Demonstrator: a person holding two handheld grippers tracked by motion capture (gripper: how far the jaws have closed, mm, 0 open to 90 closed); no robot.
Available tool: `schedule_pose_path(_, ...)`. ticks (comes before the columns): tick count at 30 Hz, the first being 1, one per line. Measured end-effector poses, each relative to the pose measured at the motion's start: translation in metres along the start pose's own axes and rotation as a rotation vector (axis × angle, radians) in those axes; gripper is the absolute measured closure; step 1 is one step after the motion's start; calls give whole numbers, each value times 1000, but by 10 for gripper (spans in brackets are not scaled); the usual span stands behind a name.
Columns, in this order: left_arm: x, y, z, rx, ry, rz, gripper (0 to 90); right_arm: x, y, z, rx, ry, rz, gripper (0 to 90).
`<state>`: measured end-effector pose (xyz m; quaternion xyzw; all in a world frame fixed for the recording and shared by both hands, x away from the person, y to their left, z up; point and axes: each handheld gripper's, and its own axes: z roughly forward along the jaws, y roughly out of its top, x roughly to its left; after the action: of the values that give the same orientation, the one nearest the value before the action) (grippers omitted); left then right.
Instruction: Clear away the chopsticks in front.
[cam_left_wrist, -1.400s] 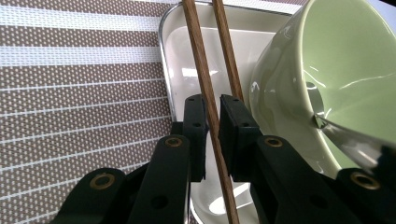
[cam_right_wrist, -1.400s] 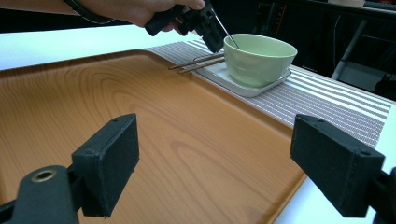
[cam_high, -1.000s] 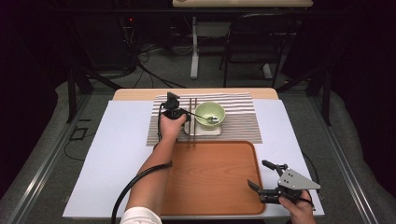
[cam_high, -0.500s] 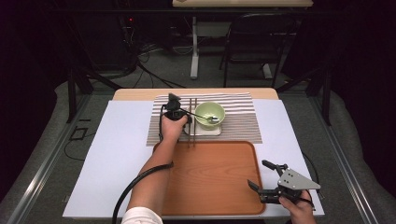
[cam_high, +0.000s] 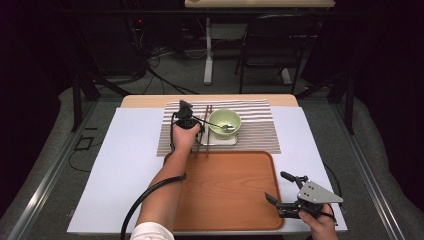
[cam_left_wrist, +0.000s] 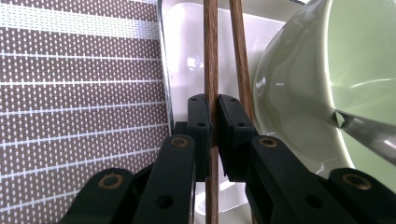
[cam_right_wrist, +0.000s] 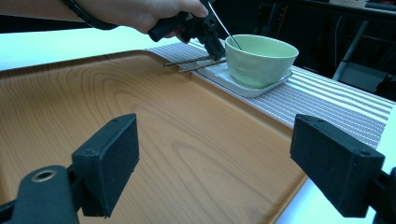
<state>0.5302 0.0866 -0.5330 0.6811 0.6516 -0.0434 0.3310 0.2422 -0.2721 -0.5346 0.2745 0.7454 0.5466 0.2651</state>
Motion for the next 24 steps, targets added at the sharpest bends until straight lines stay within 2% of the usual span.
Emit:
schedule_pose_path(13, 2, 1, -15, -47, 8, -6, 841, 0, 0, 0, -1, -1, 1, 150)
schedule_pose_path(24, 14, 0, -35, -86, 27, -32, 841, 1, 0, 0, -1, -1, -4, 150)
